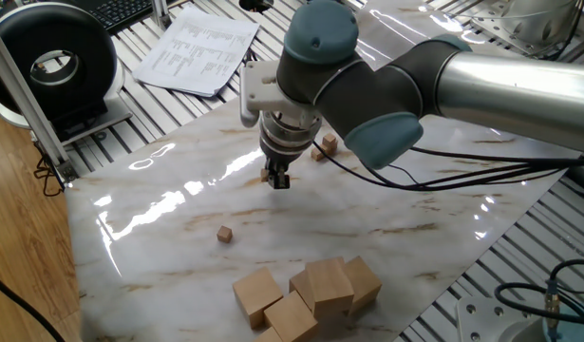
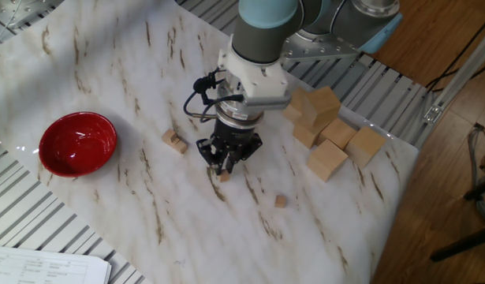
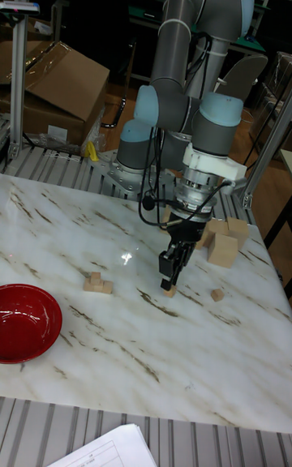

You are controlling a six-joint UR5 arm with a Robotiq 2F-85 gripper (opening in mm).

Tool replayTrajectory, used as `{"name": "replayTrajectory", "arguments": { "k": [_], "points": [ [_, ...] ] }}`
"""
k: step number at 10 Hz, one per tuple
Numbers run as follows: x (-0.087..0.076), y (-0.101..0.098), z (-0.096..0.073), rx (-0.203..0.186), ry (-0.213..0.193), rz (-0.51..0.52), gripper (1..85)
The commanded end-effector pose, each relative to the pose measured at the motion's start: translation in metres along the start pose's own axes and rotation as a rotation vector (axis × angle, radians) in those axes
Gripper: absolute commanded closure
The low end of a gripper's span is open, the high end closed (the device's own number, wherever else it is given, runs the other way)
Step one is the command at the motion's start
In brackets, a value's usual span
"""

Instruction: Stack the blocks into a pyramid shape

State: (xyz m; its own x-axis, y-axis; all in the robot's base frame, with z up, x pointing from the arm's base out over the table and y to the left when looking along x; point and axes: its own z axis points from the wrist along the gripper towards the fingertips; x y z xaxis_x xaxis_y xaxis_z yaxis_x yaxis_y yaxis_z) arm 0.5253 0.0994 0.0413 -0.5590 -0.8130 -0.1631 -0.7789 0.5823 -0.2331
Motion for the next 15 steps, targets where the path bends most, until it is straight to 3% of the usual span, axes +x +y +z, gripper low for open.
{"name": "replayTrajectory", "arguments": {
  "k": [1,2,3,4,7,9,13,15],
  "points": [
    [0.006,-0.002,-0.001,0.003,0.020,0.056,84.7],
    [0.007,-0.002,-0.001,0.003,0.024,0.113,84.7],
    [0.010,-0.008,-0.001,0.027,0.033,0.137,84.7],
    [0.013,-0.012,-0.001,0.042,0.047,0.122,84.7],
    [0.011,-0.003,-0.001,0.008,0.039,0.120,84.7],
    [0.026,-0.021,-0.022,-0.018,0.073,0.057,84.7],
    [0.037,-0.048,-0.046,-0.066,0.012,0.017,84.7],
    [0.050,-0.061,-0.047,-0.063,-0.013,-0.017,84.7]
  ]
}}
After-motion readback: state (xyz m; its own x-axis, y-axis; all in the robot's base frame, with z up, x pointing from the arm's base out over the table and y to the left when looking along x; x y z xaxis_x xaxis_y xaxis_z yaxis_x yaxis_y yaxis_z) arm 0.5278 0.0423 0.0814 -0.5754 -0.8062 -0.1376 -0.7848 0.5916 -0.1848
